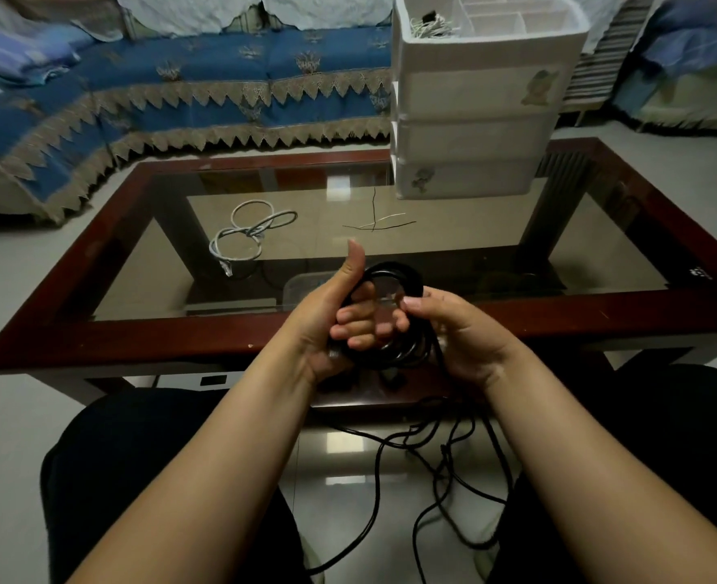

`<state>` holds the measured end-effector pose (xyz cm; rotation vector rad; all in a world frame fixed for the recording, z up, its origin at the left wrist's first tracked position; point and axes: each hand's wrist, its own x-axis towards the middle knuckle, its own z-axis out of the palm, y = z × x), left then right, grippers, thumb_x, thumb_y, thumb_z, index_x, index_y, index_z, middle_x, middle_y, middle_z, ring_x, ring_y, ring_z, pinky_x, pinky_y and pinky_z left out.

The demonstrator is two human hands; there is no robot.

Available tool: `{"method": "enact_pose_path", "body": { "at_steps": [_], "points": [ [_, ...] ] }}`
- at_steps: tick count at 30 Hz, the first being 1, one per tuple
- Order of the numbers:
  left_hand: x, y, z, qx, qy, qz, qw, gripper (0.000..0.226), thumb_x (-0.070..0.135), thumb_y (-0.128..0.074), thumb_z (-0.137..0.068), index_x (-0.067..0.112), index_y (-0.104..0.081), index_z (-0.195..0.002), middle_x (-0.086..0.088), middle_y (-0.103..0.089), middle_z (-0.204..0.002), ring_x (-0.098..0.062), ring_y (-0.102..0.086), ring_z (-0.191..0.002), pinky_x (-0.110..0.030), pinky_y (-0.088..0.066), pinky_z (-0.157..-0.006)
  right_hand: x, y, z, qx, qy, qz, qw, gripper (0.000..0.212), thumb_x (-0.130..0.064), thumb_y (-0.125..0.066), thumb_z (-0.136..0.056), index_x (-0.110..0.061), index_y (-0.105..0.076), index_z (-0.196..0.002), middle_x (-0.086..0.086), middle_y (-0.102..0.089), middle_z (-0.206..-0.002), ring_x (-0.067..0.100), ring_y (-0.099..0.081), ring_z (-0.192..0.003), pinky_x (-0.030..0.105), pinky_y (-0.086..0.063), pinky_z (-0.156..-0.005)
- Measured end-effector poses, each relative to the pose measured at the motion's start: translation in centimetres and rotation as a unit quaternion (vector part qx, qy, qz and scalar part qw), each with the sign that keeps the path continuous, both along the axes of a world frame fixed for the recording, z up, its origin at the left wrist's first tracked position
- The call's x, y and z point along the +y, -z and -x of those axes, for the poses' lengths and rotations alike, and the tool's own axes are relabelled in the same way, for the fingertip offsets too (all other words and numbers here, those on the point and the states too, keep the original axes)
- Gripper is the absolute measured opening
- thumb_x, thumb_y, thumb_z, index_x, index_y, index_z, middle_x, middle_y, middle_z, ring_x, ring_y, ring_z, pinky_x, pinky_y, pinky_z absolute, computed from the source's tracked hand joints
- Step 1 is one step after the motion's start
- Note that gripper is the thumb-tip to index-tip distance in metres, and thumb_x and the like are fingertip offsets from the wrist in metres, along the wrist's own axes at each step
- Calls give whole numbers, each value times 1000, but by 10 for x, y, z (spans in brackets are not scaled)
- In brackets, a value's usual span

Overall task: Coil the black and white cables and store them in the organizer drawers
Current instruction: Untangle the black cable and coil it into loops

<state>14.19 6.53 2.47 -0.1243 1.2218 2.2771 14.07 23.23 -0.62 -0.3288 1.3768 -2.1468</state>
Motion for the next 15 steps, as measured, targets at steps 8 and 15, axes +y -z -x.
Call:
{"method": "enact_pose_path", "body": {
  "at_steps": [8,15],
  "points": [
    [4,0,-5,3,-2,29,1000,13,25,-65,-74,13,-65,-70,1,-63,-62,-4,-45,-40,-17,-44,-49,-6,-22,-1,39,116,-91,988,36,-38,-59,-89,-2,-57,-90,0,-34,-48,7,-31,-35,18,-34,-37],
    [13,0,-7,-16,13,-43,999,38,38,-58,-85,13,-50,-57,6,-34,-34,-4,-30,-25,-15,-33,-35,-19,-23,1,34,290,-171,941,50,-60,-52,-85,-12,-55,-70,-2,-44,-42,10,-38,-34,19,-33,-36]
  ]
}}
